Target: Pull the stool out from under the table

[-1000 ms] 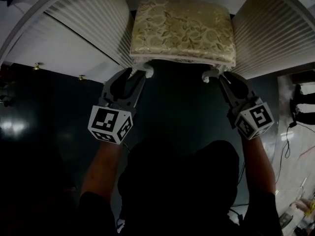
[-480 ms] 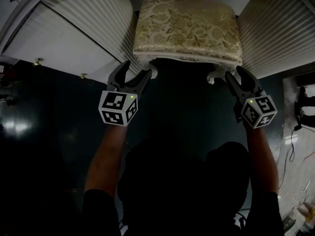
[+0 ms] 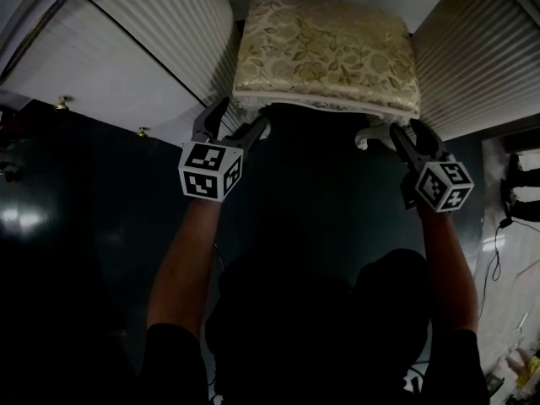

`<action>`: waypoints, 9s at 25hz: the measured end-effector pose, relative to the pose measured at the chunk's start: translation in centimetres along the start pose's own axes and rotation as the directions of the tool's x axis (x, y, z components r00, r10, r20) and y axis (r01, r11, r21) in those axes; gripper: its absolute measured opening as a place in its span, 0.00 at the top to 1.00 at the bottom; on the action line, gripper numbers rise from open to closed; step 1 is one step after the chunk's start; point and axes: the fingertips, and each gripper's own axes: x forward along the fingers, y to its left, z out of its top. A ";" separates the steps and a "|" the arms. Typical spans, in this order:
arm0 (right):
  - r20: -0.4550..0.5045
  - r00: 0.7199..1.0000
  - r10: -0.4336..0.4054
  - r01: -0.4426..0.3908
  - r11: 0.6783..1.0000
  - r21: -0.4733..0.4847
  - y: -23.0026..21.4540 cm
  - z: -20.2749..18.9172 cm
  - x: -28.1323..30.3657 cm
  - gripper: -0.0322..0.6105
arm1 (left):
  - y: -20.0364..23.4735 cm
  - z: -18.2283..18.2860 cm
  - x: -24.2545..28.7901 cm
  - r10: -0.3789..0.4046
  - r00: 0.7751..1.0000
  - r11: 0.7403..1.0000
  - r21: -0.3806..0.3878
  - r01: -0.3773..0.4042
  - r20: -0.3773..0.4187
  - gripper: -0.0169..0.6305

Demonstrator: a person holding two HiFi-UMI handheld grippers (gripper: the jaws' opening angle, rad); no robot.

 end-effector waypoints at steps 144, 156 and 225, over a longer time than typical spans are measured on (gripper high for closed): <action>-0.406 0.742 0.534 -0.049 0.647 0.761 0.5 7.1 2.4 0.53 | 1.1 8.6 2.8 -0.553 0.725 0.714 -0.682 0.158 -0.410 0.37; -0.505 0.726 0.467 0.040 0.705 0.708 0.5 6.6 2.1 0.53 | 1.0 8.5 2.4 -0.563 0.656 0.721 -0.687 0.091 -0.503 0.38; -0.618 0.585 0.524 0.139 0.686 0.714 -0.1 6.2 2.1 0.53 | 1.3 8.7 2.7 -0.514 0.566 0.738 -0.669 -0.092 -0.645 0.38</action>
